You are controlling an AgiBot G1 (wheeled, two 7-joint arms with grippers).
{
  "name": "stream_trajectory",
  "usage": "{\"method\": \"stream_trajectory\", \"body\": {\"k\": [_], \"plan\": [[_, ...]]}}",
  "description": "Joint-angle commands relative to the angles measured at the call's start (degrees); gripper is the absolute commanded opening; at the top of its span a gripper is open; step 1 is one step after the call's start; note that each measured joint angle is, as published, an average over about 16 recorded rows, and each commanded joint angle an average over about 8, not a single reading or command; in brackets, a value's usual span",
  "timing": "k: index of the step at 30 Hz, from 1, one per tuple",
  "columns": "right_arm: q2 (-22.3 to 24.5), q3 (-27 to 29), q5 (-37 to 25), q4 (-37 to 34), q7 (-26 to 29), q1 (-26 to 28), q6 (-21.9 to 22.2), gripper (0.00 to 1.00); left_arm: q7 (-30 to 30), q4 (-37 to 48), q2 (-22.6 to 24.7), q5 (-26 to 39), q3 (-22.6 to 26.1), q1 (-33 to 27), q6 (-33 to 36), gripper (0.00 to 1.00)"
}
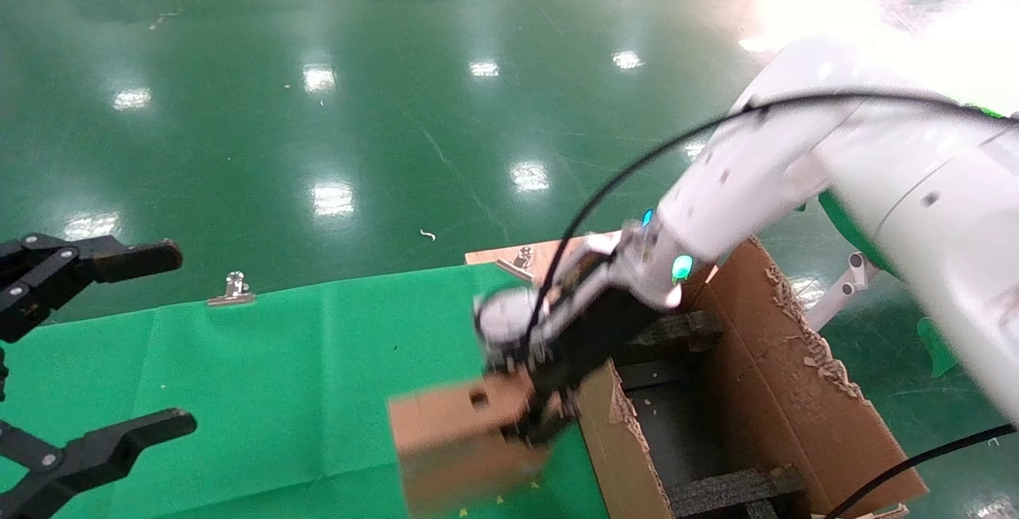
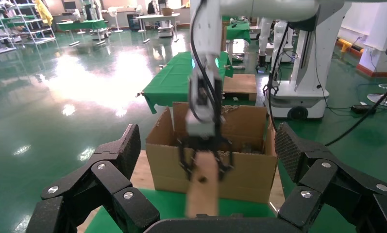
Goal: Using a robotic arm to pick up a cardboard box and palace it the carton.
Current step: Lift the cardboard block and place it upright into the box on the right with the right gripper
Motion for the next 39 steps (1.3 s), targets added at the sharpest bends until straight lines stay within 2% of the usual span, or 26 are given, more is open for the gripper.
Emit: {"method": "stream_trajectory", "body": {"k": [1,11,16,20,27,39], "plan": [[0.37,0.35,1.29,-0.48,0.31,1.35,-0.01,0.0,0.0,0.0,0.0,0.0,0.0,0.0,0.0,1.0],[1.91,-1.93,4.65,-3.74,-1.41,15.48,-0.6,0.0,0.0,0.0,0.0,0.0,0.0,0.0,0.0,1.0],[3.2,-4.11,7.03,-5.09,-2.41,18.85,-0.65,0.0,0.0,0.0,0.0,0.0,0.0,0.0,0.0,1.0],[5.99,-6.44,8.39,-5.57,-2.51,20.46,-0.74,0.0,0.0,0.0,0.0,0.0,0.01,0.0,0.0,1.0],[15.73,-12.6,8.64,-2.12,-0.05,25.21,-1.04,0.0,0.0,0.0,0.0,0.0,0.01,0.0,0.0,1.0],[35.1,-27.63,6.39,14.91,11.44,35.13,-0.77,0.0,0.0,0.0,0.0,-0.01,0.01,0.0,0.0,1.0]]}}
